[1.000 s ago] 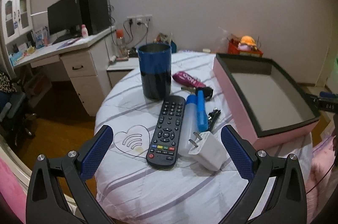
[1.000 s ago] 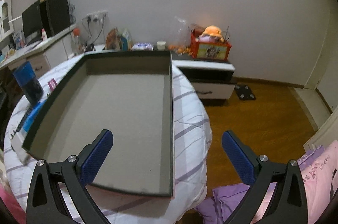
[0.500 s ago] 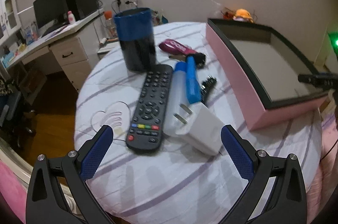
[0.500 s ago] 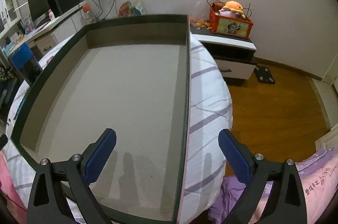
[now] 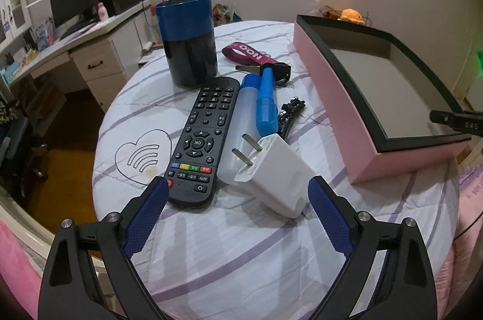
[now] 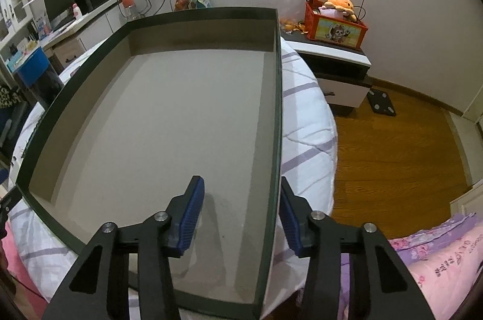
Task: Organize rigid objects
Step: 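Move the left tool toward the white plug charger and close on it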
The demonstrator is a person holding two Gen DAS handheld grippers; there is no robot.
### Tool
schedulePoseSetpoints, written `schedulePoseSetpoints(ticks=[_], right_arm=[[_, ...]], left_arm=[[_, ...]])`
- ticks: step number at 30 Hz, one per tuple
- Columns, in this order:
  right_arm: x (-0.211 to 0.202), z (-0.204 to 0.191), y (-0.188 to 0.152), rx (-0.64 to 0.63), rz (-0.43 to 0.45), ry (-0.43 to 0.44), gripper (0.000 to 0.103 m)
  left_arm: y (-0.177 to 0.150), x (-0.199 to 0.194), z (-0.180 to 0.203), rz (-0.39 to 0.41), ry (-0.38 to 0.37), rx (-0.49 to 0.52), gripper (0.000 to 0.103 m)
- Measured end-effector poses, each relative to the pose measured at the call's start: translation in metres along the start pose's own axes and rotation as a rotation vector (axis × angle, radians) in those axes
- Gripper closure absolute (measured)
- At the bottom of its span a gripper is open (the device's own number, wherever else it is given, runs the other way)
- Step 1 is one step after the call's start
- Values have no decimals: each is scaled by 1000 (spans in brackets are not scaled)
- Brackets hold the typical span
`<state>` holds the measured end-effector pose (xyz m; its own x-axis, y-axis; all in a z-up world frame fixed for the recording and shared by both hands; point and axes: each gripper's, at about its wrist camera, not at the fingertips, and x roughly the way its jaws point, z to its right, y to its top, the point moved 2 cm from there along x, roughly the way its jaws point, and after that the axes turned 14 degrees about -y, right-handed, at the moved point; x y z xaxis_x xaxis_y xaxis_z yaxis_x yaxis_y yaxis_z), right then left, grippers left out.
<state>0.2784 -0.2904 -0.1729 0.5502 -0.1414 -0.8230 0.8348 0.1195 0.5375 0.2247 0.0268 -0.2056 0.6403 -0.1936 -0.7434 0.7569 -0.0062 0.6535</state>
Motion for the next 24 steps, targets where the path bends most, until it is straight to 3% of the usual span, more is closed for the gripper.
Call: schedulePoseSetpoints(ticks=[3,16,20,22,24], right_arm=[[-3,1,-1,-7,-5,-10,61],[-7,3,-10,40,10,20,61],[-6,3,-10,44,14,22,61],[-6,3,-11,47,16,22,61],[-6,3,-11,50,16,24,61]], left_arm=[[0,0,1,-8,10,-3,9],[3,20,2,-19,29,-97,5],[4,21,6,-4,-3,-80,23],[4,20,9,3,-31,-63,40],[4,16,10,10,-48,-63,46]])
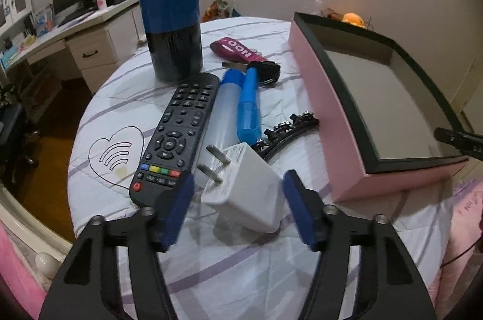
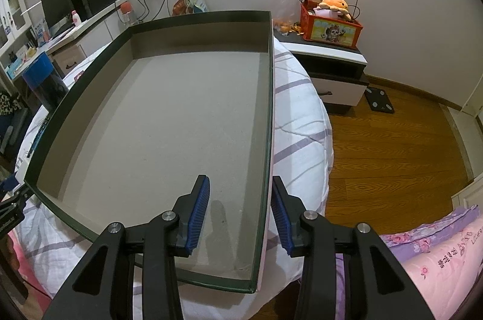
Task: Organize rigid objects
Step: 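Move the left tool toward the white plug charger and close on it, then carry the white charger with the left tool into the pink box and release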
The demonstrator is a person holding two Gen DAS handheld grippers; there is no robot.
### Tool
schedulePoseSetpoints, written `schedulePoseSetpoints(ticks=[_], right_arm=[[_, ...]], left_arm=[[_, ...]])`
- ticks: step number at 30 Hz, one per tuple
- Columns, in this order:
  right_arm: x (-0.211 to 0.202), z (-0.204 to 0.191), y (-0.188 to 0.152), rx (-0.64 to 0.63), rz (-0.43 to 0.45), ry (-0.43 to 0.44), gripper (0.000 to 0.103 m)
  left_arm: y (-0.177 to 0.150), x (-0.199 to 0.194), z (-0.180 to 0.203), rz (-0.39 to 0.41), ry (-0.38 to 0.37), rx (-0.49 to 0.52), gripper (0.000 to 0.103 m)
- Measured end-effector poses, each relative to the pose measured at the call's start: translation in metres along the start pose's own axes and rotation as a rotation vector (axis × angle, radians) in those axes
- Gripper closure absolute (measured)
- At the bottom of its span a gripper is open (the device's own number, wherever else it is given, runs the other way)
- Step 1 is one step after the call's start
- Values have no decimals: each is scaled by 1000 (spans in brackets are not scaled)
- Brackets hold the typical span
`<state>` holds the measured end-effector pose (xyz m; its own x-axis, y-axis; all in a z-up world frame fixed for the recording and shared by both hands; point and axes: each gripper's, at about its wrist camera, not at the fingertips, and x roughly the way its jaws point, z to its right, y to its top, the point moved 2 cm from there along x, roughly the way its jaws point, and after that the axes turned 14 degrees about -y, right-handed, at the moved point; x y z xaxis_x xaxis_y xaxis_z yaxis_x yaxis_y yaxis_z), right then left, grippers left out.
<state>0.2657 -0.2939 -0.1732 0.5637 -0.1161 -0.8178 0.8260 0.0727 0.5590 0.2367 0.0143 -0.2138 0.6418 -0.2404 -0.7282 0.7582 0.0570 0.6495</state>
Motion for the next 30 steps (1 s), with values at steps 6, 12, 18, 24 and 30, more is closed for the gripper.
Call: schedulePoseSetpoints(ticks=[6,12,18,24,30], right_arm=[[0,0,-2,3,4,5,60],[-1,-2,-2,-3,1,1,60],[1,-1,-2,2,-6,4,60],[1,-1,-3,2,-8,3,60],[1,-3,-4,-6,-7,3,60]], left_arm=[[-2,-12,-5,14,-66,2,69],[-2,-34,-2,46,-96,23,80],[-5,-36,-4,43,-98,35,80],[-4,-43,-2,53,-103,52,80],[3,-59,8,91,-132,81,80]])
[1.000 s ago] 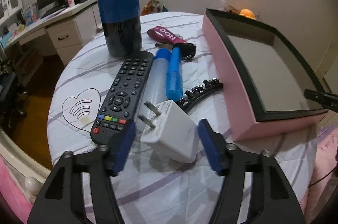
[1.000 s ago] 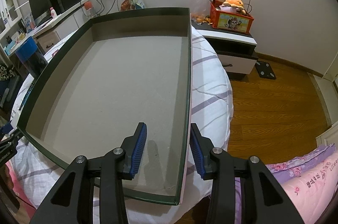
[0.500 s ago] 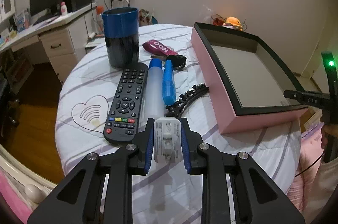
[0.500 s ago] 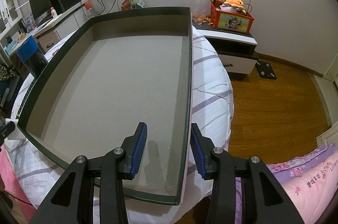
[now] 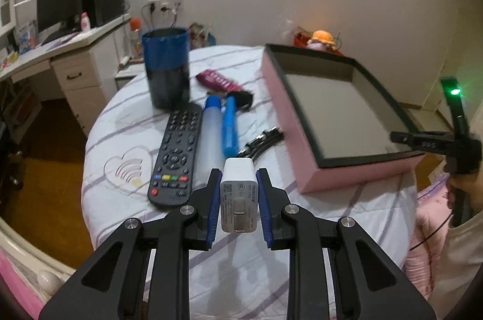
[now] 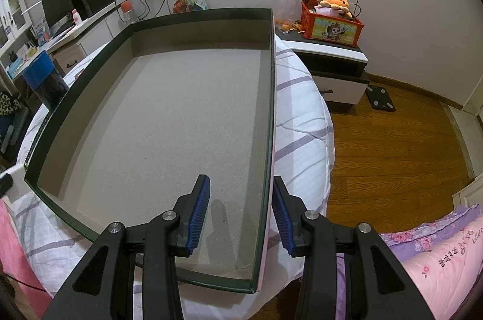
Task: Organize rigid objects
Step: 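Carry the white charger with the left tool into the pink box and release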
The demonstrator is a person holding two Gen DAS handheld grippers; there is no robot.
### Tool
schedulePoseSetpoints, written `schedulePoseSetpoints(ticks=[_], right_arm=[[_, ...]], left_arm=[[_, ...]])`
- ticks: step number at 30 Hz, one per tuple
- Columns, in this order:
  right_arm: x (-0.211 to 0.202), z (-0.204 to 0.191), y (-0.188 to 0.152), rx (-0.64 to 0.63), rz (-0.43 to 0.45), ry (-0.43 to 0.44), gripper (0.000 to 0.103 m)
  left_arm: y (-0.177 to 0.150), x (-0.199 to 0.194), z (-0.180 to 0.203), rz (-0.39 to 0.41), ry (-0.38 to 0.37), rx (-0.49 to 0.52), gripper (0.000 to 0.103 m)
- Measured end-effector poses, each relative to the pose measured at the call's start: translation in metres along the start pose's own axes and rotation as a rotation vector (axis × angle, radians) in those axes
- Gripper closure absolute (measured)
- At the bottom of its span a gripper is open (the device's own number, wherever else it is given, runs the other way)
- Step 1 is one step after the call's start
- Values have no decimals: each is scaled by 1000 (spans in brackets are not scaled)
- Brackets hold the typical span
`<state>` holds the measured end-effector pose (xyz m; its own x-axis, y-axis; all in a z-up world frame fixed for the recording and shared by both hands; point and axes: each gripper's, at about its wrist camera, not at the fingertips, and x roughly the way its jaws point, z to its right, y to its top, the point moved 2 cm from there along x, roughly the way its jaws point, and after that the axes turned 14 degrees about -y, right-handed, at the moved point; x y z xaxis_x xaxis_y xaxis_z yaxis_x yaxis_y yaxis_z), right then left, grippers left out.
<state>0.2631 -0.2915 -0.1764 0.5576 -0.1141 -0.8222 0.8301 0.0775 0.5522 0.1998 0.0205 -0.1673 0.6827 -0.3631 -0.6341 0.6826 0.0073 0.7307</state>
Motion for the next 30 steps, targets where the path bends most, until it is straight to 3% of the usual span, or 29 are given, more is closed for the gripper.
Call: schedulePoseSetpoints(ticks=[3,12,20,30], right_arm=[[0,0,0,-4,-1,0,60],[-1,-1,0,-24,-1,-3,60],[-4,-2,-2,-46,1,11,60],[-8,-4,-7,-32,-11,-1,60]], left_arm=[[8,-6,9,23,-6,27,80],[49,-9,55,81,-118,133,80],[67,35,90,11,-208,182,80],[52,106,86,-153,-160,148,80]])
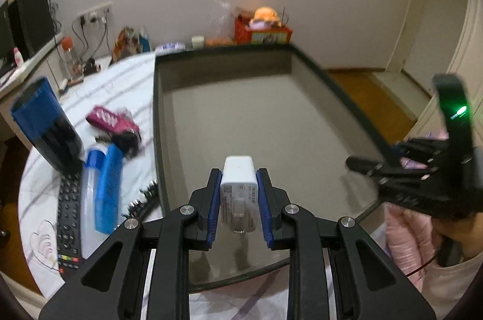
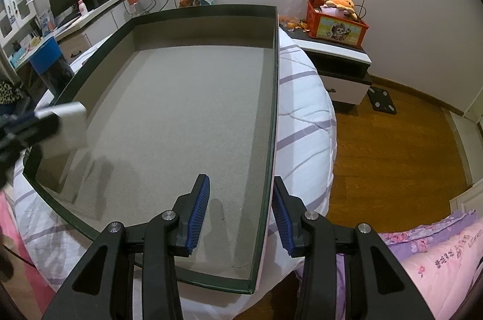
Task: Organize rigid objects
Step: 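Carry the white charger with the left tool into the pink box and release, then move the left tool to the black TV remote and grasp it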
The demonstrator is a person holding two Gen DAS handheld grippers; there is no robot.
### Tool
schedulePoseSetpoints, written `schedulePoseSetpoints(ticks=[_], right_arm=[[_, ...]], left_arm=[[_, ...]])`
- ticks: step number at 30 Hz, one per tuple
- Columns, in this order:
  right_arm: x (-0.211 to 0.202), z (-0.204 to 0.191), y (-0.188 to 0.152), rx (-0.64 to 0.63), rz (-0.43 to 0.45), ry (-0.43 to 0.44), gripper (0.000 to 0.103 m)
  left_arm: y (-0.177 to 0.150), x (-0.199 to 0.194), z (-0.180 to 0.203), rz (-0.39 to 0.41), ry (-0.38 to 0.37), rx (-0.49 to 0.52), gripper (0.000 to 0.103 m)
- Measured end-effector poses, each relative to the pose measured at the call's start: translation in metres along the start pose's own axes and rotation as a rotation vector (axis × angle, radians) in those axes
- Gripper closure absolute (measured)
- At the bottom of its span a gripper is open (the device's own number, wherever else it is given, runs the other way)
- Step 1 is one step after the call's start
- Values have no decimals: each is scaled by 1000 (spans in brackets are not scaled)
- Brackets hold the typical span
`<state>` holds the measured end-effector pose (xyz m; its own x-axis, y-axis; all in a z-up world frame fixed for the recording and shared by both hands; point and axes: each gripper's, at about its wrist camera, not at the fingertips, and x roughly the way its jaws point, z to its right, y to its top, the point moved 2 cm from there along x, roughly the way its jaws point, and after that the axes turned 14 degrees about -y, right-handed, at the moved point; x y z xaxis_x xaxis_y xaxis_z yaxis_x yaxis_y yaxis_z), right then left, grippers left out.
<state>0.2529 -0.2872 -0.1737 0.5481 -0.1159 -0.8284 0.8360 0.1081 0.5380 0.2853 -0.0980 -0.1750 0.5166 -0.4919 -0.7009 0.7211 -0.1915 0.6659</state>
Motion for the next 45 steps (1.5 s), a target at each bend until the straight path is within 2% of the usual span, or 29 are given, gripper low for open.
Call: schedulePoseSetpoints(ticks=[3,5,6,7,8,9,11,13,14,18,22,27,31,36,37,39,45], right_arm=[[1,0,0,5,-1,0,60],[0,0,0,6,-1,0,60],[0,0,0,6,-1,1,60],[0,0,0,5,-1,0,60],[0,0,0,4,-1,-1,60],[0,0,0,3,-1,-2,60],[1,1,0,3,-2,-1,60],[1,0,0,5,-3,0,60],[1,0,0,4,-3,0,60],[3,2,-1,3,-15,10,60],[3,3,-3,7,-35,6,60],[-4,0,0,-7,-42,-69,60],[-10,3,-2,-6,-44,-73,60],[-20,7,-7,20,-14,-77,60],[-21,7,-8,28,3,-74,61],[-21,8,-9,45,11,-45,78],[-21,8,-10,89,45,-40,80]], left_arm=[[-7,9,-3,-30,12,-7,80],[-10,6,-4,-21,11,-10,79],[-11,3,-3,-6,7,-13,71],[-11,-2,-4,10,2,-19,53],[-12,-8,-4,29,-3,-23,49],[-12,-15,-4,55,-16,-24,37],[-14,-31,-3,95,-29,-29,31],[-17,-46,-4,133,-19,-34,17],[-19,-55,-5,154,-2,-35,14],[-30,-86,-20,203,101,-54,13],[-43,-110,-44,213,201,-87,10],[-64,-130,-76,205,320,-130,10],[-77,-136,-99,194,340,-180,10],[-86,-136,-104,185,347,-189,10],[-87,-135,-104,183,344,-188,10],[-89,-135,-103,174,337,-182,10],[-93,-132,-105,157,337,-187,9]])
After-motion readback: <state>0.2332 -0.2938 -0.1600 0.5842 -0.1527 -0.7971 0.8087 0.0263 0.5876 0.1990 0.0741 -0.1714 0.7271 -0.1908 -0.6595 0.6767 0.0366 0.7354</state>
